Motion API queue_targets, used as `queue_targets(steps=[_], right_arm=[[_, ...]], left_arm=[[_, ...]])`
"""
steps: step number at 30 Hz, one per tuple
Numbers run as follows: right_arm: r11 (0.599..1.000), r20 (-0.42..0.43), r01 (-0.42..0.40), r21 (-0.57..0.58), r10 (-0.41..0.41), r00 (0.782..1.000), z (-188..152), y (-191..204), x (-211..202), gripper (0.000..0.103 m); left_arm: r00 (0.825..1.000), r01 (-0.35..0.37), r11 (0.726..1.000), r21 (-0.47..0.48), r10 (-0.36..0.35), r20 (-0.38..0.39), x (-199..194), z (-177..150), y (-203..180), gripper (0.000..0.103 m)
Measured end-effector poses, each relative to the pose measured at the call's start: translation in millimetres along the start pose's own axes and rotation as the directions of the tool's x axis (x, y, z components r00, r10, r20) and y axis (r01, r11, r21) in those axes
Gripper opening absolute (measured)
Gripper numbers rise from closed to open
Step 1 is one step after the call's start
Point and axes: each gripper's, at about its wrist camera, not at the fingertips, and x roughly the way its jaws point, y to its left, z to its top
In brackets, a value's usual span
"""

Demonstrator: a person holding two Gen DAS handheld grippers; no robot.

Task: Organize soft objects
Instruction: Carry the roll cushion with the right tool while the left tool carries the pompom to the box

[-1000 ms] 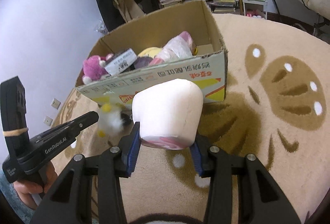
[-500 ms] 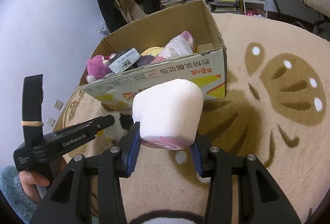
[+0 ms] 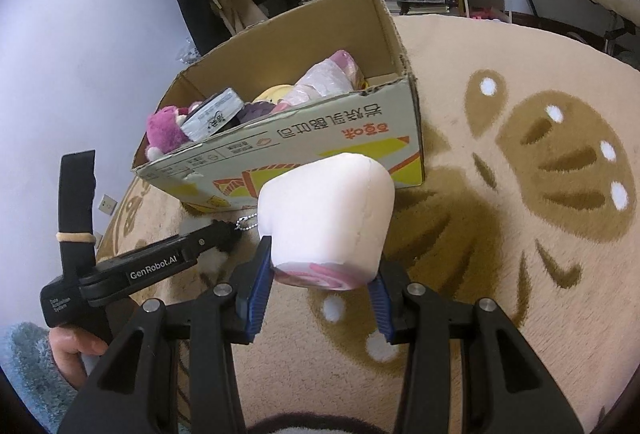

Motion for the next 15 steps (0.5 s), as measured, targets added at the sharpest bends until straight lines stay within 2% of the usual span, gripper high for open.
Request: queue_targets(steps=[2, 9, 15], right_arm=[[1.000, -0.005, 0.000, 0.005, 0.000, 1.000, -0.1, -1.3, 1.3, 0.046], [1.000, -0.019, -0.002, 0.005, 0.002, 1.000, 0.1, -1.7, 5.5, 0.046], [1.000, 0.000, 0.001, -0.002, -0.001, 1.000, 0.6, 1.8, 1.8, 0.046]], left_arm=[[1.000, 0.005, 1.000, 0.008, -0.005, -0.006, 1.8, -1.2, -2.1, 0.043], [0.999, -0.014, 0.999, 0.035, 0.016, -0.044, 12.7, -5.0, -8.9, 0.037], [0.998, -0.065, 0.990, 0.125, 0.065, 0.000, 8.6, -10.1, -29.8, 0.034]])
